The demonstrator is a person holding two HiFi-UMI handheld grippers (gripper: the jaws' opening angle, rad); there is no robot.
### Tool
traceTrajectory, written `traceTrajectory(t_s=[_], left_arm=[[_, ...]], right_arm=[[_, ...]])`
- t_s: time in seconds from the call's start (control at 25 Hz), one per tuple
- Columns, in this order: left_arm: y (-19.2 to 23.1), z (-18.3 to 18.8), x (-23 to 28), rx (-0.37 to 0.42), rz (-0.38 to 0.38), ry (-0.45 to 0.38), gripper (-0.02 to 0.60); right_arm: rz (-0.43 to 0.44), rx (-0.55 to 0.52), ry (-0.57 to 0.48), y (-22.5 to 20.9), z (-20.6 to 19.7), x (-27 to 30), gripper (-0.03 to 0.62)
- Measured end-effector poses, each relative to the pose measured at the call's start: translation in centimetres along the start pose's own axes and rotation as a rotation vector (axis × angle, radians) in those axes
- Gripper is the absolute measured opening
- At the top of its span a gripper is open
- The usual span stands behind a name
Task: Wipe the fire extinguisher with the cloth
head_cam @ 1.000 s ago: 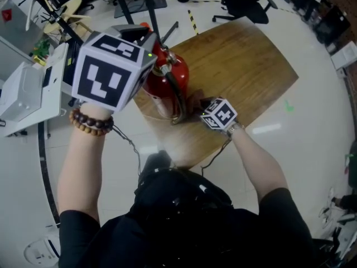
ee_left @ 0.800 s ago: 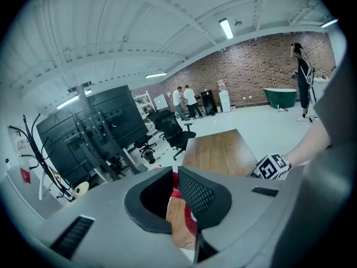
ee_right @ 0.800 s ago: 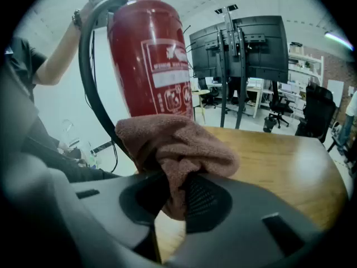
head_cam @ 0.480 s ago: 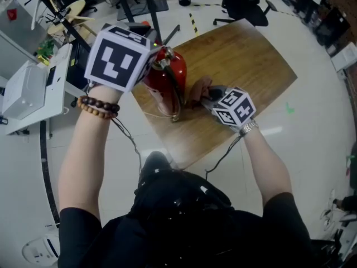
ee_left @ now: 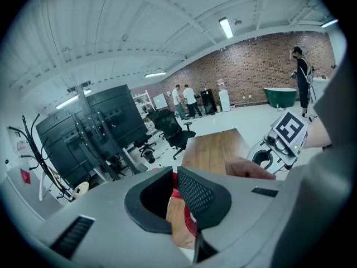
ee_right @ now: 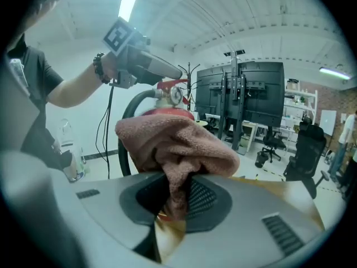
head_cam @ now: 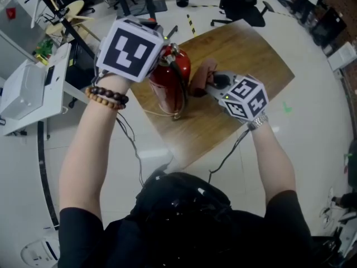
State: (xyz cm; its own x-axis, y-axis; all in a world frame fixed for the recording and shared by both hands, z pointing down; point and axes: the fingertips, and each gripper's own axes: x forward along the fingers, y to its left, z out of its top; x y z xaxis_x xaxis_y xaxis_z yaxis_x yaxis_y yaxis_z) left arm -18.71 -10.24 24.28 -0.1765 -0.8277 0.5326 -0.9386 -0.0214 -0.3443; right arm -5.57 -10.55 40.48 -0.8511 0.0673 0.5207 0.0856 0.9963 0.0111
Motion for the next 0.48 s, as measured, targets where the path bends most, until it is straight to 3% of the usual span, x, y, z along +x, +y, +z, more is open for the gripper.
traceTrajectory(t_s=[0.48], left_arm=[[-0.1,-0.1,0.0,0.046,-0.006,-0.015,0.002]], right_arm=[[-0.088,-0.091,-0.027,1.0,6.2,-3.1,0.081]])
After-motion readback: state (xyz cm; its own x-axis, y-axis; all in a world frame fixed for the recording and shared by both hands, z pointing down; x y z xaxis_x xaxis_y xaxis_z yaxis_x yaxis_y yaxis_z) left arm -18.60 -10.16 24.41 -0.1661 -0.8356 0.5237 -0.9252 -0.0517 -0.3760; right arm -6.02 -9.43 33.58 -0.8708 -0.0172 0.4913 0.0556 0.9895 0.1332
